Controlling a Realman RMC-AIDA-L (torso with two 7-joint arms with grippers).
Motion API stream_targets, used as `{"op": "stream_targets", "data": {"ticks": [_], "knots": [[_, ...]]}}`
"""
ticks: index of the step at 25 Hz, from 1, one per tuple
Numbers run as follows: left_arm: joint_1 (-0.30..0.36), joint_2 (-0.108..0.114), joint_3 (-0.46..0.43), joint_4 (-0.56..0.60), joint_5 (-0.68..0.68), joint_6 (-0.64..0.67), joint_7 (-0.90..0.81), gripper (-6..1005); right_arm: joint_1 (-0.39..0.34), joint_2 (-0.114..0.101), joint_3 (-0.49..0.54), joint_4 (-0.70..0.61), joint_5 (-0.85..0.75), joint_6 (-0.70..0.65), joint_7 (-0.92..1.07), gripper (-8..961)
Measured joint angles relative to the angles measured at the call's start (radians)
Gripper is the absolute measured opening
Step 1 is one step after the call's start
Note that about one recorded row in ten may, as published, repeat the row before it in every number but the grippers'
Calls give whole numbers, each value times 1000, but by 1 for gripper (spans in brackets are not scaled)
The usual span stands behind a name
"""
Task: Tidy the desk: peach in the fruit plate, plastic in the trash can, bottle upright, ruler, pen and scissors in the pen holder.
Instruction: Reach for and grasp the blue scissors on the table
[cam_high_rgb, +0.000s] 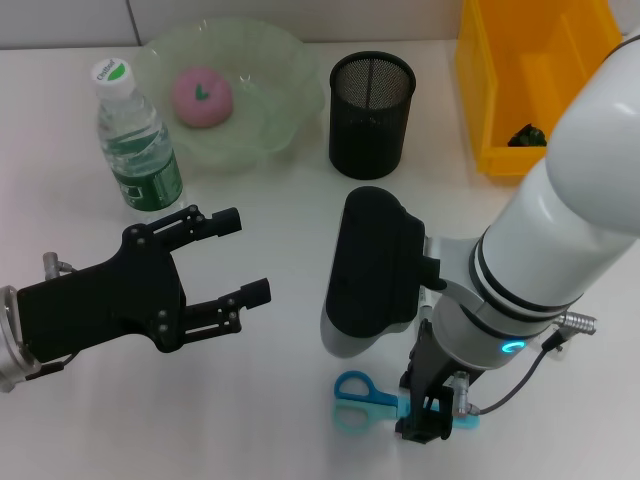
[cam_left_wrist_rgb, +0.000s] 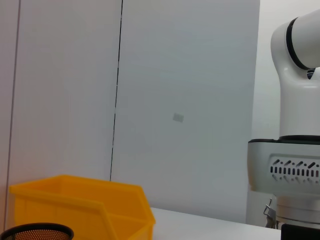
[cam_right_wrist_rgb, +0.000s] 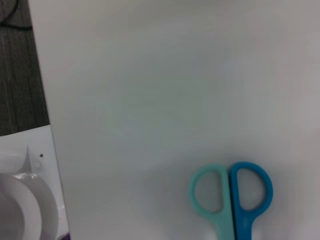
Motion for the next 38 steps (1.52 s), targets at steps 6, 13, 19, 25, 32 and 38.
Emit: {"op": "stream_targets", "data": {"ticks": [6, 13, 19, 25, 32, 38], "knots": [[0, 0, 0, 0, 0, -1, 0, 802, 3, 0, 0, 10, -1, 3, 2, 422], [0, 0, 0, 0, 0, -1, 0, 802, 5, 0, -4, 11, -1, 3, 4, 328], [0, 0, 0, 0, 0, -4, 0, 802, 5, 0, -2, 14, -2, -3, 4, 276], [0, 0, 0, 0, 0, -4, 0, 802, 3, 0, 1, 10, -2, -8, 3, 77], [-1, 0, 0, 0, 0, 1, 0, 802, -3, 0, 31, -18, 0, -27, 31, 75], [-5, -2, 0, 0, 0, -2, 0, 802, -2, 0, 31, -12, -2, -30, 35, 244]]}}
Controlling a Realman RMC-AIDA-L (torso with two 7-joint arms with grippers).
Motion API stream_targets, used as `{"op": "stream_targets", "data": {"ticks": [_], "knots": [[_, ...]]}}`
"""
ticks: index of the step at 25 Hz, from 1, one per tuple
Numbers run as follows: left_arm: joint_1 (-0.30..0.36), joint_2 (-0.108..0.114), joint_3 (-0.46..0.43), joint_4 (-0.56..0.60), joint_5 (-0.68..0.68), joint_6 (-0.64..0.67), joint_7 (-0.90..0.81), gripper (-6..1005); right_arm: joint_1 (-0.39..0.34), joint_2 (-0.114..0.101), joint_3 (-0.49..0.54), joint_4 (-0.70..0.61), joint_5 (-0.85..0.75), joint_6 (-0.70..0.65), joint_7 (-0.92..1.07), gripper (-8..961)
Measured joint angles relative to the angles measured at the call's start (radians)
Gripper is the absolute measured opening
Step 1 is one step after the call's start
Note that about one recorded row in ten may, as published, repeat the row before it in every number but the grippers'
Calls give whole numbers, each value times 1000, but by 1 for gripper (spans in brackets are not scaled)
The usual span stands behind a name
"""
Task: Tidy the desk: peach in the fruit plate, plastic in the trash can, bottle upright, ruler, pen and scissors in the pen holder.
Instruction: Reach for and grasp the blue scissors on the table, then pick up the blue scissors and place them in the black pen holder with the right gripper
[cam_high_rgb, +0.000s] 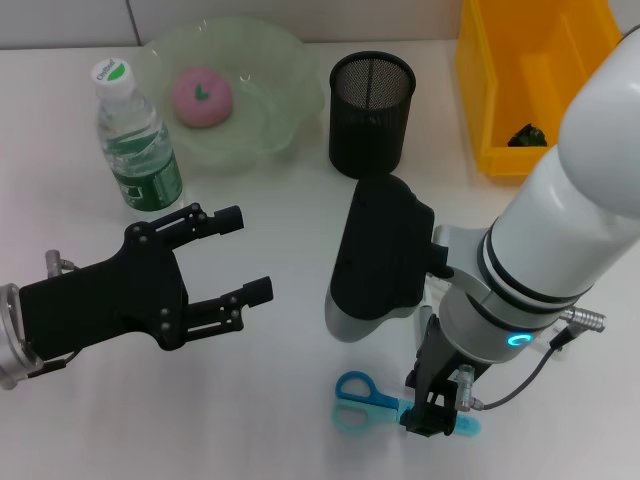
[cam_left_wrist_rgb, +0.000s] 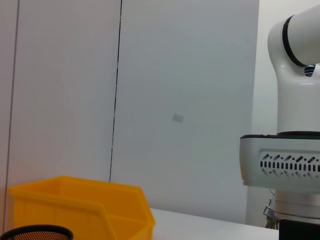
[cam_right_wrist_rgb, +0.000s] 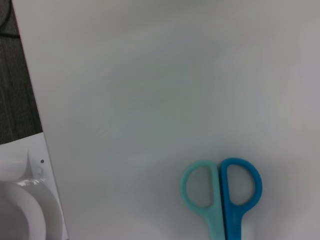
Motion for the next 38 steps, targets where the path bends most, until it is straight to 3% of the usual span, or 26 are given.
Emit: {"op": "stream_targets", "data": {"ticks": [2, 10, 38], "knots": [[-1, 0, 0, 0, 0, -1, 0, 802, 0, 0, -2, 2, 0, 3, 0, 315], [-4, 0, 0, 0, 0, -3, 0, 802, 1, 0, -19, 9, 0, 10, 1, 358], [-6, 0, 0, 0, -1, -1, 0, 802, 16, 0, -78, 36, -11, 49, 9, 229]]}}
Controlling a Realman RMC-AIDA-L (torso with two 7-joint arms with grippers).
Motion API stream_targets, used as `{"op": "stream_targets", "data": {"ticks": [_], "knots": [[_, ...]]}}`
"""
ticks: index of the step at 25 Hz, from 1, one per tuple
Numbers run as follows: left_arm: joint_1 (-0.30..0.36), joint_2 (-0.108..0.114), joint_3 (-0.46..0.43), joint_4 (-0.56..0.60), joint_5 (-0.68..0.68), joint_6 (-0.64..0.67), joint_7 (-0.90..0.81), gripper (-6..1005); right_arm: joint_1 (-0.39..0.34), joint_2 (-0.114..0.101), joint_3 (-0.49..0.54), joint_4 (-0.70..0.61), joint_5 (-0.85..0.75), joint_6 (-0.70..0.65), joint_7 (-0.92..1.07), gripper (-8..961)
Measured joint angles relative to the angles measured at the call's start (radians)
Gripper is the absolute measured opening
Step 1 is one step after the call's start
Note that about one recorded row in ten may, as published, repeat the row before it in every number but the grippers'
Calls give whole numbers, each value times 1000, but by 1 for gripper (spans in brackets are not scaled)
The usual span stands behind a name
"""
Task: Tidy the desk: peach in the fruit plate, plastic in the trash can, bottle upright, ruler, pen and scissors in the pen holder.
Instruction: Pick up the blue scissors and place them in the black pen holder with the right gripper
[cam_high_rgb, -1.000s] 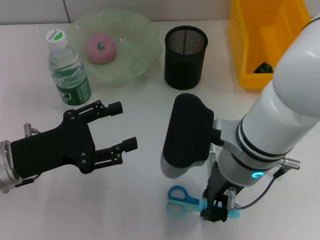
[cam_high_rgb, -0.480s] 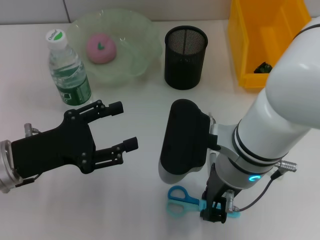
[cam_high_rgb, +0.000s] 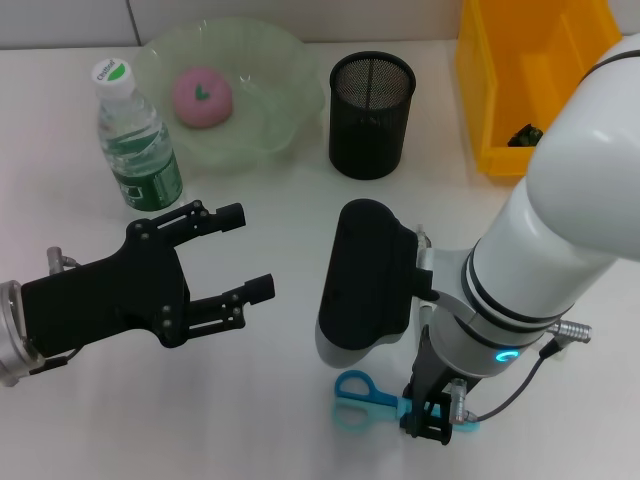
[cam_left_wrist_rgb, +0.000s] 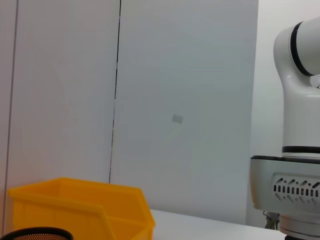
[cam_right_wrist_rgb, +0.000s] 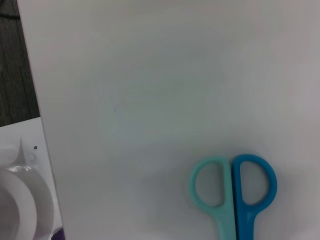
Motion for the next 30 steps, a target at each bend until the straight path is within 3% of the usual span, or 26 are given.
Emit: {"op": "stream_targets", "data": {"ticks": [6, 11, 16, 20, 24, 27, 30], "knots": [[3, 2, 0, 0, -5, 6, 0, 802, -13, 0, 24, -39, -1, -23, 0, 226], [6, 2, -10, 0, -6, 11, 0, 802, -42, -1, 148, -107, 3, -63, -17, 240], [10, 2, -27, 2, -6, 28, 0, 802, -90, -5, 397, -181, 1, -67, -56, 253], [11, 1, -36, 2, -5, 37, 0, 802, -158, -5, 649, -224, 53, 118, -136, 264], [9, -3, -35, -1, 0, 35, 0, 802, -243, -4, 727, -139, 330, 462, -379, 275], [7, -4, -32, -4, 0, 31, 0, 802, -275, -8, 697, 0, 660, 692, -697, 283], [5, -4, -30, -5, 0, 30, 0, 802, -260, -6, 649, 159, 956, 795, -1042, 291]]}}
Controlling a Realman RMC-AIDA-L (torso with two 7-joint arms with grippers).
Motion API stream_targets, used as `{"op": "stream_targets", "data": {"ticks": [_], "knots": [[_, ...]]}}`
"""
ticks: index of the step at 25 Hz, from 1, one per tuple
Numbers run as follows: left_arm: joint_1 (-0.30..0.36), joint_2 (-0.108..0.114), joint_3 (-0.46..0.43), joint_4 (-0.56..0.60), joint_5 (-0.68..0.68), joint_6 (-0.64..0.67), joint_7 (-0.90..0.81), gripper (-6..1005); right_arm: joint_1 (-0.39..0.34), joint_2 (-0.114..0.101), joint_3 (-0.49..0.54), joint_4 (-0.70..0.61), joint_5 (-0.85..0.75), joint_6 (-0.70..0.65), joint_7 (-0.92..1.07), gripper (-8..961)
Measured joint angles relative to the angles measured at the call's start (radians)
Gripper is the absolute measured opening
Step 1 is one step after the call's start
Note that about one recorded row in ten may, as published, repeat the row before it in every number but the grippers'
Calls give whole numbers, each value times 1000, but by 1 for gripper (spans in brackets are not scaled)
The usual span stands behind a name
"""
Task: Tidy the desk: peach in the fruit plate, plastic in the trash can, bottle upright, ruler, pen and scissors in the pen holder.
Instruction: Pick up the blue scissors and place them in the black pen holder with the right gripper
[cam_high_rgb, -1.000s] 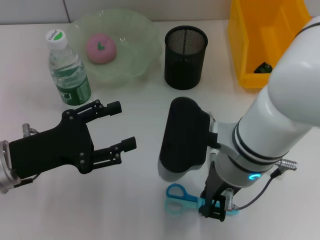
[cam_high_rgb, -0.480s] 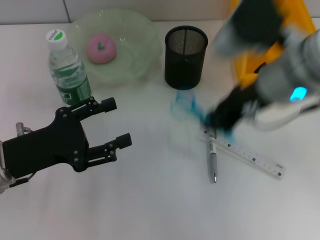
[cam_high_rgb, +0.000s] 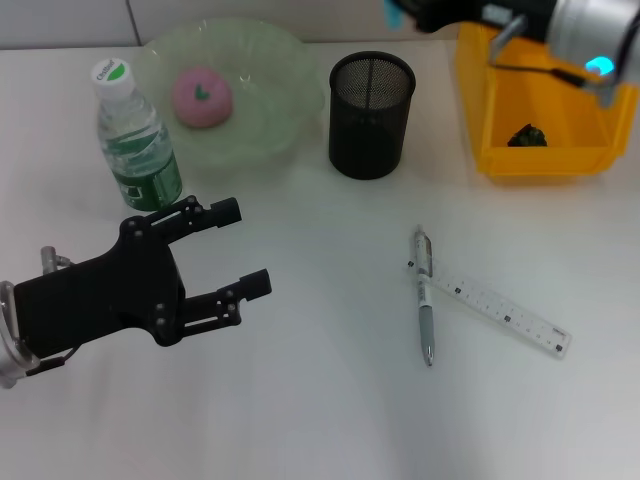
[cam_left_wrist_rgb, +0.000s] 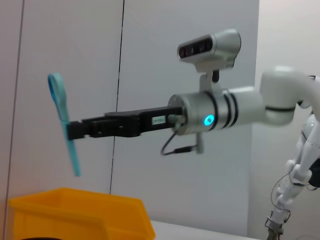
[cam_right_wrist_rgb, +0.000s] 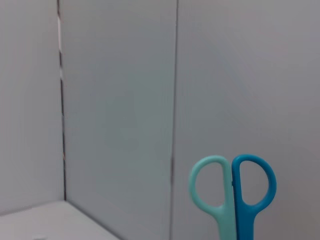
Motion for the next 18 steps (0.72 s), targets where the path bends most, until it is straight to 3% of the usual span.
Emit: {"op": "stream_targets", "data": {"ticks": [1, 2, 3, 4, 5, 6, 7, 9, 11, 18], "knots": [[-2, 0, 1, -1, 0, 1, 0, 802, 19, 3, -40, 111, 177, 42, -230, 294], [-3, 0, 1, -1, 0, 1, 0, 802, 19, 3, -40, 111, 177, 42, -230, 296], [-3, 0, 1, -1, 0, 1, 0, 802, 42, 4, -74, 218, 348, 63, -440, 299], [-3, 0, 1, -1, 0, 1, 0, 802, 42, 4, -74, 218, 348, 63, -440, 302], [-4, 0, 2, -2, 1, 2, 0, 802, 52, 4, -84, 265, 428, 66, -532, 304], [-4, 0, 2, -2, 2, 2, 0, 802, 83, 4, -100, 380, 617, 59, -726, 307], [-4, 0, 2, -3, 2, 2, 0, 802, 83, 4, -100, 380, 617, 59, -726, 310], [-3, 0, 3, -4, 3, 5, 0, 802, 112, 4, -111, 507, 825, 19, -899, 315], [-3, 0, 3, -4, 3, 5, 0, 802, 127, 4, -111, 574, 915, -30, -968, 320], [-2, 0, 7, -5, 4, 5, 0, 802, 173, 5, -115, 702, 972, -63, -998, 339]]}}
